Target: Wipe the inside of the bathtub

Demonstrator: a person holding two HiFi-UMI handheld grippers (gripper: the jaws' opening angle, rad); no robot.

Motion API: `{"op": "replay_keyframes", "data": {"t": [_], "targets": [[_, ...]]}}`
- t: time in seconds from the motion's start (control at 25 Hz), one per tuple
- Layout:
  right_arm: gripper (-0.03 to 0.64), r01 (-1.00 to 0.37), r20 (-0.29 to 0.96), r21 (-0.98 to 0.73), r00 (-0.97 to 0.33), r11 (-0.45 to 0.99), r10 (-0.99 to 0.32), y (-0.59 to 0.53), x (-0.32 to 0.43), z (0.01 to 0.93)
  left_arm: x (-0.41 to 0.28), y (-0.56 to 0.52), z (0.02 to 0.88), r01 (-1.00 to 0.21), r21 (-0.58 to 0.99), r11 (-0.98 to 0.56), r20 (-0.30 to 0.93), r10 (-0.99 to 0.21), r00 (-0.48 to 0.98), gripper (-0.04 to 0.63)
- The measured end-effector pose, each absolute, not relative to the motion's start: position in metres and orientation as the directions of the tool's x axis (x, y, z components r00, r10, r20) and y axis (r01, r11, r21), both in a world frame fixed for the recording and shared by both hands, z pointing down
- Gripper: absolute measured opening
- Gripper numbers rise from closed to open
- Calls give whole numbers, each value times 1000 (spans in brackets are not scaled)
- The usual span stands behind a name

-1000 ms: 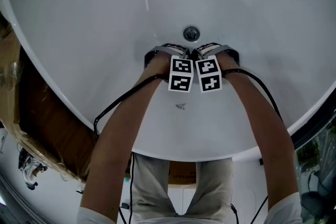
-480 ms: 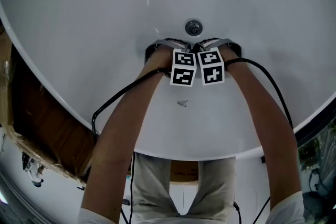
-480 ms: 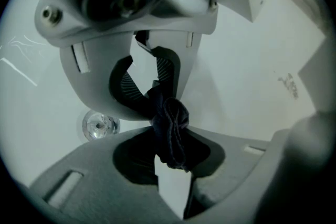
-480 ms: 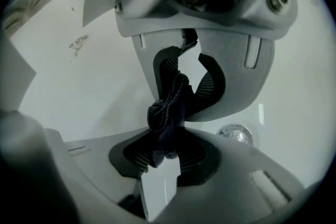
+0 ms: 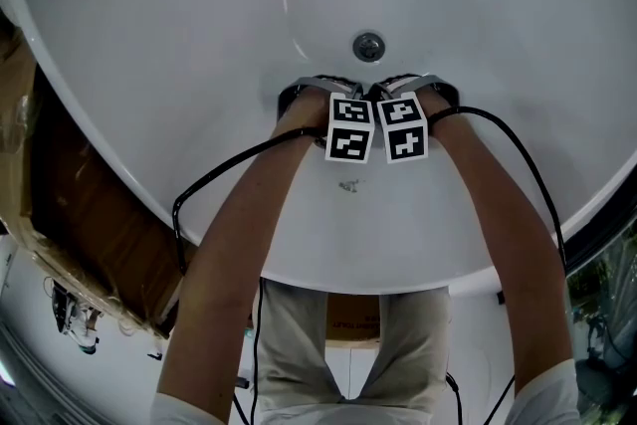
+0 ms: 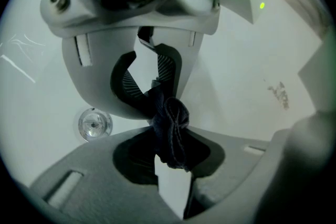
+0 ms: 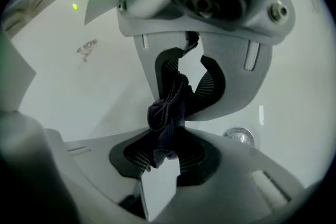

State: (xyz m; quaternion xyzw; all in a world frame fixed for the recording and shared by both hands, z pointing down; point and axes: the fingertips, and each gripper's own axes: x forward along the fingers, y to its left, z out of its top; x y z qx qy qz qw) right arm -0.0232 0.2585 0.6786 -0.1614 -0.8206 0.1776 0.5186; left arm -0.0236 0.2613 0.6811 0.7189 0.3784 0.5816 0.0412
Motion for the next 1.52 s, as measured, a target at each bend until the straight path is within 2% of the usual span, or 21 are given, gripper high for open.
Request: {"op": "replay_keyframes", "data": {"t": [0.2, 0.52, 1.52], "targets": [[106, 65, 790, -438, -448, 897, 418, 263, -39, 676, -40, 266, 679, 483, 502, -718, 812, 583, 22, 104], [104, 77, 792, -457, -417, 886, 445, 272, -25, 645, -27, 275, 649, 452, 511, -731, 797, 600, 69, 104], [104, 60, 775, -479, -441, 876, 453, 306, -33, 568, -34, 310, 572, 459, 533, -710, 783, 620, 50, 104]]}}
